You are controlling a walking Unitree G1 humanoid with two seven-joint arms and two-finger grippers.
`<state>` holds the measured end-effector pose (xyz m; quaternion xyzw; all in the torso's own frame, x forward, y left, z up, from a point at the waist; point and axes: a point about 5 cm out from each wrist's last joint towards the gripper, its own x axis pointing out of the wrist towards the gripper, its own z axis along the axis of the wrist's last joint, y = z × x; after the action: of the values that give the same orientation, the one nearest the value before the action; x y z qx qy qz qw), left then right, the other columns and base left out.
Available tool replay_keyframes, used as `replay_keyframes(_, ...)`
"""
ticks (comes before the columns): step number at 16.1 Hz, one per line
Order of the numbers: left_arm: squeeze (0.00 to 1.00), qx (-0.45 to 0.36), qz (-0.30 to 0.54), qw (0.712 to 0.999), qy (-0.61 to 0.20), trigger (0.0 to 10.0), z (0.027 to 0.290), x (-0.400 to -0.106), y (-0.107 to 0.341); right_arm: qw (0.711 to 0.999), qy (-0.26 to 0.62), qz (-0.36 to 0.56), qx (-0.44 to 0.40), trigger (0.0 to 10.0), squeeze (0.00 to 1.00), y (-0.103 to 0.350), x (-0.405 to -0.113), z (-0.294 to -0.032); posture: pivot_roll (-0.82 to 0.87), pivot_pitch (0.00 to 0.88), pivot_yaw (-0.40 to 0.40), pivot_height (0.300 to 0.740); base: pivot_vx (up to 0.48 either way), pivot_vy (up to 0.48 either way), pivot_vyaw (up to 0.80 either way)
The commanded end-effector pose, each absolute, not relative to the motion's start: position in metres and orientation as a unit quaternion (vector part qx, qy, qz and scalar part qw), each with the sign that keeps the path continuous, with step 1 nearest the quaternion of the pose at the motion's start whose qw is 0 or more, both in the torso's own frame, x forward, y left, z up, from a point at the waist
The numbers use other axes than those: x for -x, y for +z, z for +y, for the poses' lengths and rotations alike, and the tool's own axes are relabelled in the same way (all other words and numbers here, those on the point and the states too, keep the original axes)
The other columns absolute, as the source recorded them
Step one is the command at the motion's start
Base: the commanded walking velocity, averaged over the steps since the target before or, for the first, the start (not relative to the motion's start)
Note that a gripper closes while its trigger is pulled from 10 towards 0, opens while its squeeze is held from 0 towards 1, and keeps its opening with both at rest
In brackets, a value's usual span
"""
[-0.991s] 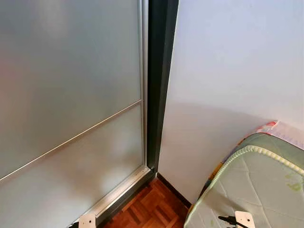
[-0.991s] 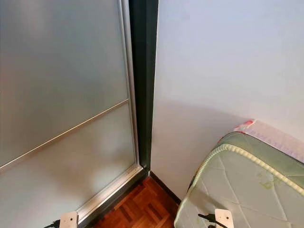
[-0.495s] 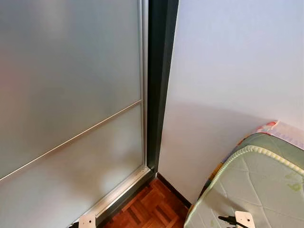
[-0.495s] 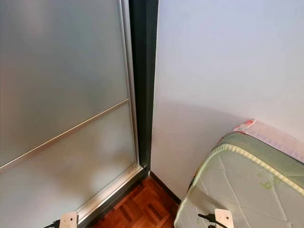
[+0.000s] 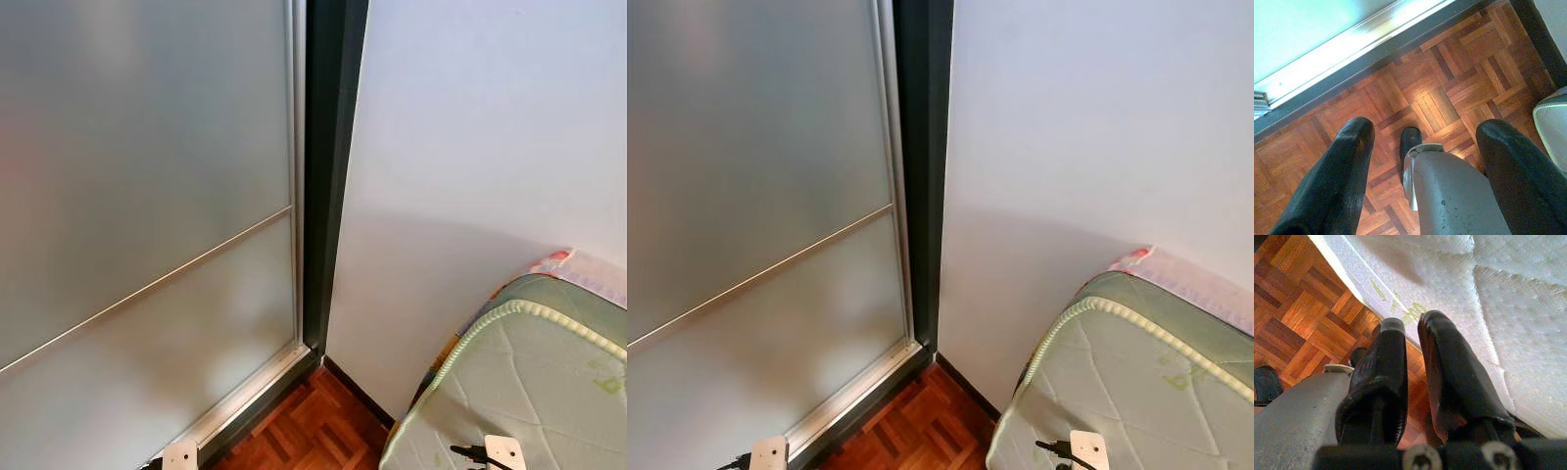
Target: Clean up the room
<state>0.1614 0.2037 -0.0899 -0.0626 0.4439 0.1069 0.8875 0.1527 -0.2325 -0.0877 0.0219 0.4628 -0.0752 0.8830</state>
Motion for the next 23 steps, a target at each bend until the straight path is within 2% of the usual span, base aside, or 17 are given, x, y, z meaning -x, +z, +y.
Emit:
replay_keyframes(1, 0.0, 0.021, 0.407, 0.911, 0.067, 10.0, 0.1923, -0.2442, -0.0494, 0.887, -0.159, 0.408, -0.149, 10.0, 0.0, -0.0787, -0.1771, -0.2276, -0.1, 0.0, 0.028, 0.74, 0.0, 0.0, 0.0)
replay_keyframes(10, 0.0, 0.018, 0.406, 0.912, 0.065, 10.0, 0.1931, -0.2448, -0.0488, 0.887, -0.16, 0.407, -0.149, 10.0, 0.0, -0.0769, -0.181, -0.2288, -0.1, 0.0, 0.036, 0.74, 0.0, 0.0, 0.0)
replay_keyframes(23, 0.0, 0.016, 0.406, 0.911, 0.064, 10.0, 0.1933, -0.2446, -0.049, 0.887, -0.157, 0.408, -0.15, 10.0, 0.0, -0.077, -0.1811, -0.2282, -0.1, 0.0, 0.036, 0.74, -0.258, 0.0, 0.0)
